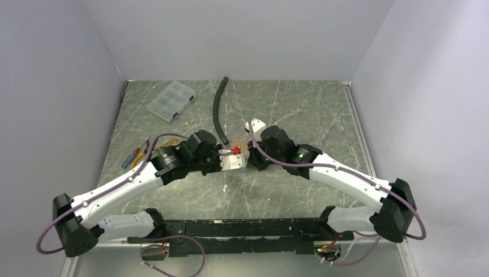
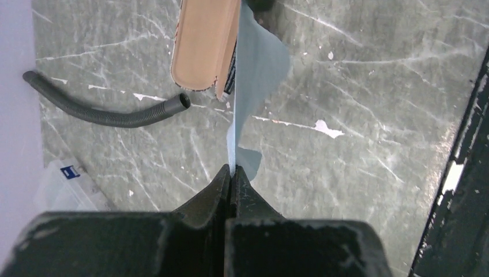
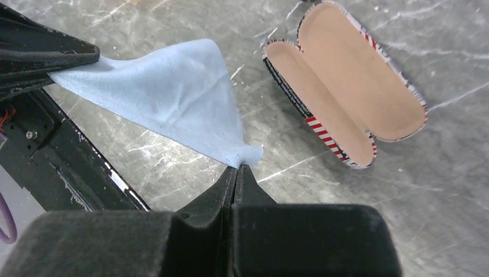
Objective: Organize the sunglasses
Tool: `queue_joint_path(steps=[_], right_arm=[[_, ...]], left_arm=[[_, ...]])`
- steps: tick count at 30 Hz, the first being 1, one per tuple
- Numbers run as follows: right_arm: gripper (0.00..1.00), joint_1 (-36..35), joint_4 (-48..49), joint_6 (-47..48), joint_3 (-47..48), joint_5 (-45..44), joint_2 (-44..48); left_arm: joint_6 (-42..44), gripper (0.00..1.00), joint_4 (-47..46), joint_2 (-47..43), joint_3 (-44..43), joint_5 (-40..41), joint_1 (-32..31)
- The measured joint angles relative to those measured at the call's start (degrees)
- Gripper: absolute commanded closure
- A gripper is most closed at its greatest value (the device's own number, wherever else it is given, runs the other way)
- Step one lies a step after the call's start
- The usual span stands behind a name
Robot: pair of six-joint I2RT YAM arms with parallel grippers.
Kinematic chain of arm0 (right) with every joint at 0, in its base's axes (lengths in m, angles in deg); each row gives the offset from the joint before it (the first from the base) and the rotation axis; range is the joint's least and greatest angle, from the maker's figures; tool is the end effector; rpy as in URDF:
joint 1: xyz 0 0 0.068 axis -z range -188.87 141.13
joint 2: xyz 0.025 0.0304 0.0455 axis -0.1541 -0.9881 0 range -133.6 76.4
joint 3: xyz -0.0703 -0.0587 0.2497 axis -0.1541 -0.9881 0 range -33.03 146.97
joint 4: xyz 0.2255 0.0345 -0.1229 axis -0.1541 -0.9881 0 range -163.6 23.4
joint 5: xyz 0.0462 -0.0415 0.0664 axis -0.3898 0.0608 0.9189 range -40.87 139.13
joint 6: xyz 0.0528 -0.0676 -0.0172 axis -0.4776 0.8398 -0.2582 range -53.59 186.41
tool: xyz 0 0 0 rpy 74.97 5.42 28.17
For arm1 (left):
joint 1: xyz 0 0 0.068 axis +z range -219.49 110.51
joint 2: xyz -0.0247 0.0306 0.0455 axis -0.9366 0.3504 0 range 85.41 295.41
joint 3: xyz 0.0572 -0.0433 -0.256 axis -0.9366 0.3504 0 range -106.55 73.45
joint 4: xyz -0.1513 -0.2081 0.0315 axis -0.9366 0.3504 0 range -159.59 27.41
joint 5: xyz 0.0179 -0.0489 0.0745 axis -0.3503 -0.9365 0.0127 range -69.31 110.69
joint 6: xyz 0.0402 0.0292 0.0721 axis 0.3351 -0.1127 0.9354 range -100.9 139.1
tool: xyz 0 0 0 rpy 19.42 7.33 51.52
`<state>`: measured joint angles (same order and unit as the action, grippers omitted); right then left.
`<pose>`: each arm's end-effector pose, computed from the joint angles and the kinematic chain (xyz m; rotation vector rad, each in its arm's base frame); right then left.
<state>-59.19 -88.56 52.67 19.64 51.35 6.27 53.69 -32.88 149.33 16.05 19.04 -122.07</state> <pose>0.1886 0.2321 0.2434 -0.7544 2.2133 0.6245 0.1595 -0.2121 0.2724 1.6189 1.6795 -0.1909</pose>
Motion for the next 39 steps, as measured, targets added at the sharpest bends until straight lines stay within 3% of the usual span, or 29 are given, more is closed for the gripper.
queue_joint_path(steps=[4, 14, 21, 28, 35, 39], right_arm=[[1.0, -0.2, -2.8, 3.8, 3.1, 1.7, 0.3], [1.0, -5.0, -9.1, 7.3, 1.7, 16.6, 4.7], [1.0, -6.0, -9.9, 7.1, -0.5, 24.8, 4.7], [1.0, -5.2, -10.7, 7.5, -0.6, 28.6, -5.2], [1.0, 4.6, -10.4, 10.0, 5.4, 29.8, -17.2], [1.0, 6.3, -10.4, 11.9, 10.5, 28.0, -24.6]], left_arm=[[1.0, 0.97, 4.8, -3.9, -0.8, -1.3, 0.3], [1.8, 0.97, 16.9, -7.5, -0.8, -13.1, 0.3], [1.8, 0.97, 18.9, -9.7, 2.0, -20.5, 0.2], [1.0, 0.97, 16.6, -9.3, 7.3, -23.8, 1.9], [3.8, 0.97, 9.4, -0.8, 8.8, -24.0, 12.2], [6.7, 0.97, 5.6, 4.4, 8.8, -22.1, 16.1]])
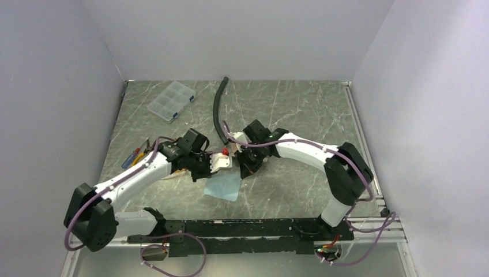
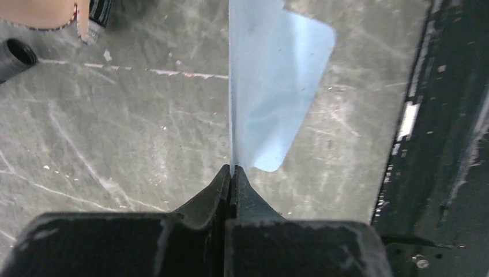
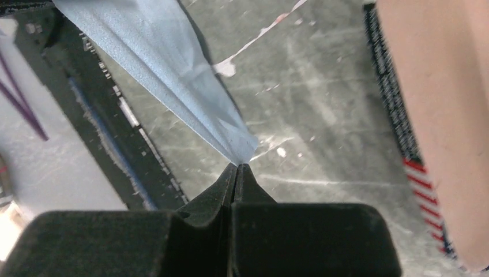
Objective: Organize the sunglasses
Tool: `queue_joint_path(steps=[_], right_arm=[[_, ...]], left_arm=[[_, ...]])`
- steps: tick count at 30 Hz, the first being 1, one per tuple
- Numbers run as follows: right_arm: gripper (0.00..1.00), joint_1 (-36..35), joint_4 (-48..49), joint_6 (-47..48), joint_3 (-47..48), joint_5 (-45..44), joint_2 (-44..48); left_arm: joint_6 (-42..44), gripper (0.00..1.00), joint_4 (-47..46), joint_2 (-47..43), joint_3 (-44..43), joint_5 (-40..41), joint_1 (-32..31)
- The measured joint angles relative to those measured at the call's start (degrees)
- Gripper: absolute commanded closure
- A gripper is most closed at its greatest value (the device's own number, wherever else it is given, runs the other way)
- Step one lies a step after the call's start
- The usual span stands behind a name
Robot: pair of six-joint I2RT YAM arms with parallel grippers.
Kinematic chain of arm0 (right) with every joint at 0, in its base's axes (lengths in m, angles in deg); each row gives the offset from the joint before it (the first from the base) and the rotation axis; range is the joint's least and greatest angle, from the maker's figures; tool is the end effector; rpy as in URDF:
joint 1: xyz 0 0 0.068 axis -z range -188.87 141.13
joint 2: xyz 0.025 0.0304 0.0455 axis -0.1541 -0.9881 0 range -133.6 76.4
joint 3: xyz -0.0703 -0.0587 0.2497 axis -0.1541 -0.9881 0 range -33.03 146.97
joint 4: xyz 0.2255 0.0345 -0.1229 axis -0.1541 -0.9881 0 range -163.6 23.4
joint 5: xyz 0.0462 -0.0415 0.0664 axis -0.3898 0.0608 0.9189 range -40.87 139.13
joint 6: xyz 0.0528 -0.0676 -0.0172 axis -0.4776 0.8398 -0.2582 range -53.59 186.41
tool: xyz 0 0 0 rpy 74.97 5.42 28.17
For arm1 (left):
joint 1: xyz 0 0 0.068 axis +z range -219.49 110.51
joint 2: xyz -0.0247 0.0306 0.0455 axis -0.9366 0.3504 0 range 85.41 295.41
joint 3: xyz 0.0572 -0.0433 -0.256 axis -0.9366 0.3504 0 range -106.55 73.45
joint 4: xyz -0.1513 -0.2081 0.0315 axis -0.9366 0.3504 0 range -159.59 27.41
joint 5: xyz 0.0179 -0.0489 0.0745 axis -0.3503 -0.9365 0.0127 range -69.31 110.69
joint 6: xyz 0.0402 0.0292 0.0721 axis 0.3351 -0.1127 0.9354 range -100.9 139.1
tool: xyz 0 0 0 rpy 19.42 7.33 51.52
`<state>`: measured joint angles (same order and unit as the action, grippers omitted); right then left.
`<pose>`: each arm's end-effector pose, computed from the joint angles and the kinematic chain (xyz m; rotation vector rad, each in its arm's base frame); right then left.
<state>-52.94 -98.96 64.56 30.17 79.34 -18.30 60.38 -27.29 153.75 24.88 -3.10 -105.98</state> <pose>0.2181 0.2654 0.1674 -1.1626 2.5274 0.9416 0.1757 -0.1689 0.1985 1.7338 1.9330 -0.5188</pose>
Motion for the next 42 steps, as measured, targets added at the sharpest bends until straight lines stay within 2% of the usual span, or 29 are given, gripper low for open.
queue_joint_path(steps=[4, 9, 16, 19, 25, 34, 42], right_arm=[[1.0, -0.3, 0.2, 1.0, 2.6, -3.2, -3.5], [1.0, -0.7, 1.0, 1.7, 3.3, -6.5, -3.5], [1.0, -2.6, 2.5, 1.3, 4.4, -12.5, -6.5], [1.0, -4.3, 2.5, 0.7, 5.2, -15.5, -7.9], [1.0, -7.8, 1.6, -0.6, 5.3, -20.5, -8.0], [1.0, -7.9, -0.6, -1.8, 5.6, -25.3, -6.5], [1.0, -8.1, 1.9, -1.9, 2.2, -19.6, -4.5]], left_arm=[[2.4, 0.97, -1.8, 4.0, 0.0, 1.4, 2.4], [4.7, 0.97, -6.5, 4.5, 2.0, 3.8, 2.9], [7.6, 0.97, -20.3, 4.5, 10.1, 8.6, 2.9], [8.1, 0.97, -23.4, 4.5, 11.8, 10.0, 2.9], [8.9, 0.97, -24.0, 2.6, 12.6, 9.9, 3.0], [8.6, 0.97, -24.1, 2.4, 12.7, 8.0, 1.6], [9.9, 0.97, -23.7, 0.7, 13.9, 9.4, 1.0]])
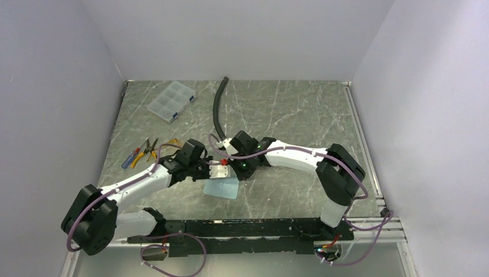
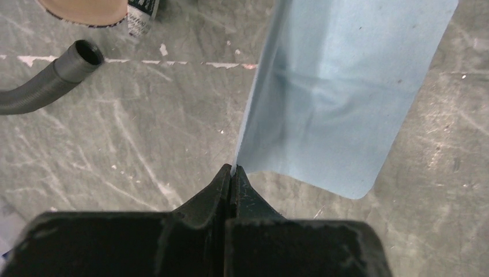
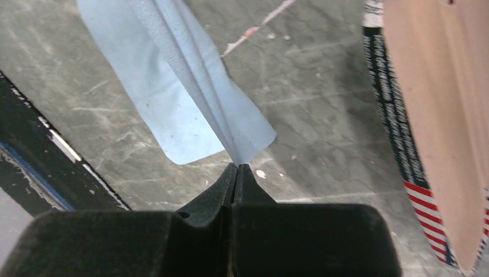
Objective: Organize the sunglasses
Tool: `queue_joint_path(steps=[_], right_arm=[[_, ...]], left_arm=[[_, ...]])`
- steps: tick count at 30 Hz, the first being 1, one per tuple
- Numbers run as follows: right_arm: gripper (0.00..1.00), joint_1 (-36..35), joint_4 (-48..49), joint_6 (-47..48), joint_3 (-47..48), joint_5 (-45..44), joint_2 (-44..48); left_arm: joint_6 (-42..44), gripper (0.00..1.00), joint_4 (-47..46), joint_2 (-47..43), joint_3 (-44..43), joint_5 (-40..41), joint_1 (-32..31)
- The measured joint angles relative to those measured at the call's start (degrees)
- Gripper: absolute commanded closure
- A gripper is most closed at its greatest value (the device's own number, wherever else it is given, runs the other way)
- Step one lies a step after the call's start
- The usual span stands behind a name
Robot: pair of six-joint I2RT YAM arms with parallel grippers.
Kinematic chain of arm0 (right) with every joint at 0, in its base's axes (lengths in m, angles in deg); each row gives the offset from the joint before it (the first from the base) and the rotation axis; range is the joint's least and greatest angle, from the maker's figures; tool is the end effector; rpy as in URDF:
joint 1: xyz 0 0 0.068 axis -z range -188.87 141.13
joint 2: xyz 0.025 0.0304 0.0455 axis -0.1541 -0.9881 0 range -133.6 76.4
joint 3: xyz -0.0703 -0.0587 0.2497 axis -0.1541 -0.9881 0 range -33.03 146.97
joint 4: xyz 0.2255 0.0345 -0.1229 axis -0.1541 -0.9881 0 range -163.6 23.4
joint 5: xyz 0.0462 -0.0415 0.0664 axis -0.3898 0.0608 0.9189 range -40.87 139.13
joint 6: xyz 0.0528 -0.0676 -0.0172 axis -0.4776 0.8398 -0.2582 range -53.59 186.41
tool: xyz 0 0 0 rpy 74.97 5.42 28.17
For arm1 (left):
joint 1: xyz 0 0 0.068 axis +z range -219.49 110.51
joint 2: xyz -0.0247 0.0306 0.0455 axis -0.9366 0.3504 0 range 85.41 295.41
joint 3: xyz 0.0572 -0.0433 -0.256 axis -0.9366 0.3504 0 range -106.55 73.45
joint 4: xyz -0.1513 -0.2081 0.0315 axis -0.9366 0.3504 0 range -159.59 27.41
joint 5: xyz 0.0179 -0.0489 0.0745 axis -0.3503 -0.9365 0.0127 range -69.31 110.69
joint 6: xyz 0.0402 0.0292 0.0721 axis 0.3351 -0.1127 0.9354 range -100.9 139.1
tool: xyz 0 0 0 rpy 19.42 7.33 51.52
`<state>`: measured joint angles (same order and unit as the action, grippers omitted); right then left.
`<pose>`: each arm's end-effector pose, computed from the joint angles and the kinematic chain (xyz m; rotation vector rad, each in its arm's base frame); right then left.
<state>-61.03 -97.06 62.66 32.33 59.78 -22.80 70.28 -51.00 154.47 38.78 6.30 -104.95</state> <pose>0.2102 0.2940 0.1465 -1.1956 2.5146 0.5270 0.1941 -0.1620 0.1467 1.7655 1.7201 -0.1952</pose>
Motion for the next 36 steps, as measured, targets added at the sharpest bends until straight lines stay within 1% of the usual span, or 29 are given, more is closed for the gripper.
queue_joint_path(steps=[5, 13, 22, 29, 36], right_arm=[[1.0, -0.6, 2.4, -0.6, -1.1, 3.6, 0.0], [1.0, -0.9, 3.6, -0.9, -2.4, 6.8, 0.0], [1.0, -1.8, 4.2, -0.8, -4.4, 12.1, -0.8], [1.0, -2.3, 4.3, -0.7, -4.7, 12.6, -2.5], [1.0, -2.3, 5.2, -0.7, -4.7, 13.4, -3.1]], left_arm=[[0.6, 0.97, 1.2, -2.0, 0.7, 1.7, 0.0], [0.2, 0.97, 2.3, -2.7, 4.1, 0.7, -1.1], [0.2, 0.97, 3.7, -4.0, 4.6, -0.3, -2.4], [0.2, 0.97, 4.5, -3.5, 6.4, -0.3, -4.5], [0.9, 0.97, 4.2, -3.0, 7.0, 0.5, -4.7]])
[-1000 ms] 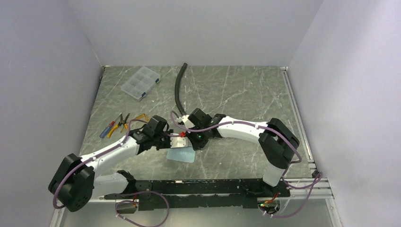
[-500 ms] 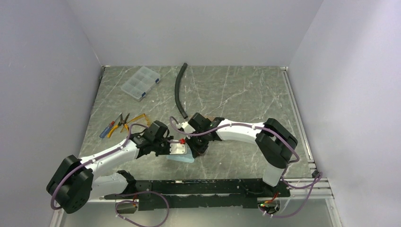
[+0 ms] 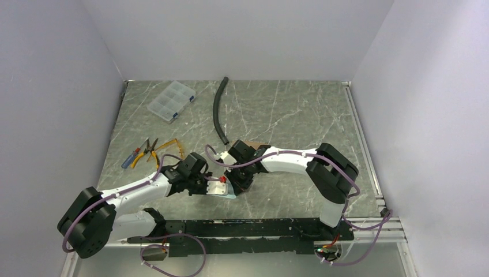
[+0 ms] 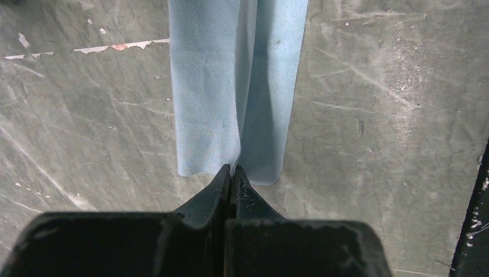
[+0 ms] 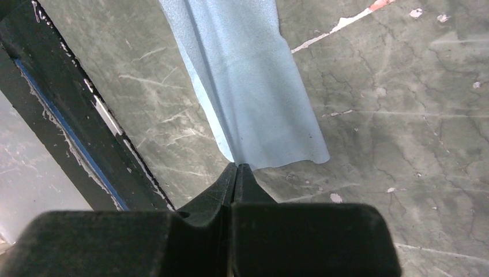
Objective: Organize the sunglasses
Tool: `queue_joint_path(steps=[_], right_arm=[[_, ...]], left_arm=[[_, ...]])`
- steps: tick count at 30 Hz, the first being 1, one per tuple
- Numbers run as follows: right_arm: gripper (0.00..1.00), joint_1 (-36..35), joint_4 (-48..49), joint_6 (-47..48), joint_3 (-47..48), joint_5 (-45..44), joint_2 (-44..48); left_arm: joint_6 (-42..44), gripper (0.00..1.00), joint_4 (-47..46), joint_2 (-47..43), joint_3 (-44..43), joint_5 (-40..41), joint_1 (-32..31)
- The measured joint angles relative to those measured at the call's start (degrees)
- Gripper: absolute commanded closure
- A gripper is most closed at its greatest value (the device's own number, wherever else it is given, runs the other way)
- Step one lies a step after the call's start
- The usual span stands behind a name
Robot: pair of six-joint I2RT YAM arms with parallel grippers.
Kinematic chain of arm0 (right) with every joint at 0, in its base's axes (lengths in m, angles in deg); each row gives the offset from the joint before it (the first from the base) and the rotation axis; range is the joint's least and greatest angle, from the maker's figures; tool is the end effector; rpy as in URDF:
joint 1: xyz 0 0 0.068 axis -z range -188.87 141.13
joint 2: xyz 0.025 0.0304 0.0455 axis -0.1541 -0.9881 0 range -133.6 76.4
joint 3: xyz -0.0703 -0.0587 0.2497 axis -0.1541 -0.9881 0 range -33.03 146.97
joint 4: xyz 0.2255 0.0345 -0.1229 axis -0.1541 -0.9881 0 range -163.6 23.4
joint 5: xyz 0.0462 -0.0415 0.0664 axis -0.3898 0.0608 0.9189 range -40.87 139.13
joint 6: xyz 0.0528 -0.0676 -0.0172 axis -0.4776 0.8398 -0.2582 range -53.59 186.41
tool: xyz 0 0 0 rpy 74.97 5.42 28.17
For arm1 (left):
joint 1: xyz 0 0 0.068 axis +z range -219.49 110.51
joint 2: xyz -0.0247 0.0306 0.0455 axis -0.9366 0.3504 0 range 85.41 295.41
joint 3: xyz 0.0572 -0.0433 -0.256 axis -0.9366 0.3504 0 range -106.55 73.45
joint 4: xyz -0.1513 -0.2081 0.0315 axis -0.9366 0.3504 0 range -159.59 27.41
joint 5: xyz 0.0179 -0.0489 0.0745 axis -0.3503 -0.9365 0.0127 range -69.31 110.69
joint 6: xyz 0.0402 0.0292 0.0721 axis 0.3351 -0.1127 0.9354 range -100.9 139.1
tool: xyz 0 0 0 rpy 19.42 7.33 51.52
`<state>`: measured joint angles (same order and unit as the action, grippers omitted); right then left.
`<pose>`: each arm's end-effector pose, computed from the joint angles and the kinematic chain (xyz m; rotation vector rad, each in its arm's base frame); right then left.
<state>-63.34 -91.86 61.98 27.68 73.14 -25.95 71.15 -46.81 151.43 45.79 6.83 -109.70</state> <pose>0.1794 0.3055 0.1149 -1.3330 2.5590 0.8236 0.1523 -0.1531 0.1138 1.9358 1.7475 -0.2459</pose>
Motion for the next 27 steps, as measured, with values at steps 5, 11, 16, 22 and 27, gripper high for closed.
queue_joint_path(steps=[5, 11, 16, 22, 27], right_arm=[[0.96, 0.0, 0.3, 0.0, 0.0, 0.6, -0.8], [0.74, 0.0, 0.0, 0.1, 0.0, 1.6, -1.2], [0.69, 0.0, 0.0, 0.2, 0.0, 2.9, -1.0], [0.69, 0.0, -1.0, 0.5, -0.1, 4.3, 1.4], [0.71, 0.3, -1.0, 0.3, -1.2, 4.1, 6.6]], left_arm=[[0.8, 0.87, 0.0, -0.2, 0.2, 0.0, 0.0], [1.1, 0.73, -0.4, -0.2, 0.1, 0.0, 0.0], [1.5, 0.56, 2.0, -1.7, 0.1, -0.3, 0.0], [3.3, 0.4, 9.4, -7.0, 0.1, -1.0, 0.0], [4.3, 0.46, 14.4, -8.2, -0.4, -1.1, 0.2]])
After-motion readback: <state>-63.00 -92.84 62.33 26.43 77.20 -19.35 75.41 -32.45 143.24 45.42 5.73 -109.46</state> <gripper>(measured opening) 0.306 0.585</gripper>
